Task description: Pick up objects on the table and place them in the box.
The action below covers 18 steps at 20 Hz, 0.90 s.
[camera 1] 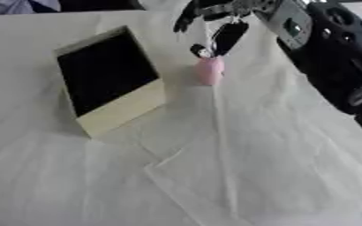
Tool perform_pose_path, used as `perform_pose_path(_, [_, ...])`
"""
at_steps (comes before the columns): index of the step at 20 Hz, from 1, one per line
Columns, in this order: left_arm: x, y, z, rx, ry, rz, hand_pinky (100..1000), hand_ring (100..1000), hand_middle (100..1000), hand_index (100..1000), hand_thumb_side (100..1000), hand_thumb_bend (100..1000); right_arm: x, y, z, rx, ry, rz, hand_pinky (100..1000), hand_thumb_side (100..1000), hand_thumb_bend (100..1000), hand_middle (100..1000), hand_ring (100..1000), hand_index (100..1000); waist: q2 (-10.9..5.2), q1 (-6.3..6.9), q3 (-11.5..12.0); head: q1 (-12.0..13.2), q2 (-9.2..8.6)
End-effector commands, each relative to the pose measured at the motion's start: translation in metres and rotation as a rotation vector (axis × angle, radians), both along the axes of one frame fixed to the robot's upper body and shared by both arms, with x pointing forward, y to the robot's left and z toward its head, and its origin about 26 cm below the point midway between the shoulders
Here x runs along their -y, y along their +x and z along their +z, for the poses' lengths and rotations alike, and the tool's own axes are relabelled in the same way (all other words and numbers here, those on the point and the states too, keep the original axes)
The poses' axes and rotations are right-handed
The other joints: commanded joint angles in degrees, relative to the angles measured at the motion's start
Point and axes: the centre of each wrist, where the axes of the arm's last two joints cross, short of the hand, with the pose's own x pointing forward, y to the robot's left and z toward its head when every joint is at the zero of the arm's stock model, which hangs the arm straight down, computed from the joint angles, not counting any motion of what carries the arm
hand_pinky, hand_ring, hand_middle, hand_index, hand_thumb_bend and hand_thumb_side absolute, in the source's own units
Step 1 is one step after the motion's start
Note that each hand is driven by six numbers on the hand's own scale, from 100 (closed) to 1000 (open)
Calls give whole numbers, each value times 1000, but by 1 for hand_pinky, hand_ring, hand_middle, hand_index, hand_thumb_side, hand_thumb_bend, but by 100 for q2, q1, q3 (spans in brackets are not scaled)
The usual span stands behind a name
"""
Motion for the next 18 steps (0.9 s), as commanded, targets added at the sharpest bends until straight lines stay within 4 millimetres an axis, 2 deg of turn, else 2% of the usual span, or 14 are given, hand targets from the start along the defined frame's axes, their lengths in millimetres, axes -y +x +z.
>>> perform_pose_path(1, [-1, -2, 8, 25, 21, -7, 677, 655, 707, 814, 723, 100, 5, -9, 21, 13, -64, 31, 918, 258, 100, 825, 894, 946, -142, 15, -11, 10, -32])
perform_pose_path(5, [-1, -2, 8, 25, 23, -7, 677, 655, 707, 814, 723, 100, 3, -15, 25, 5, -73, 33, 918, 258, 100, 825, 894, 946, -145, 14, -18, 11, -29])
perform_pose_path(6, [-1, -2, 8, 25, 23, -7, 676, 654, 706, 813, 715, 100, 3, -16, 26, 4, -71, 33, 921, 347, 100, 822, 887, 977, -150, 15, -24, 17, -27])
perform_pose_path(8, [-1, -3, 8, 24, 26, -7, 676, 654, 706, 812, 703, 100, 9, -19, 28, 17, -63, 30, 926, 419, 100, 831, 894, 985, -170, 14, -42, 33, -24])
perform_pose_path(12, [-2, -3, 8, 21, 34, -6, 676, 653, 705, 811, 695, 100, 22, -21, 27, 37, -99, -3, 936, 418, 130, 841, 907, 993, -191, 6, -54, 59, -25])
perform_pose_path(16, [-2, -3, 8, 21, 36, -6, 675, 652, 703, 809, 680, 100, 37, -16, 18, 24, -127, -39, 945, 321, 134, 846, 913, 999, -192, 2, -67, 70, -12])
perform_pose_path(18, [-2, -3, 8, 22, 37, -7, 675, 651, 703, 808, 675, 100, 43, -12, 11, 5, -143, -58, 946, 153, 136, 844, 910, 999, -188, 5, -68, 73, -5])
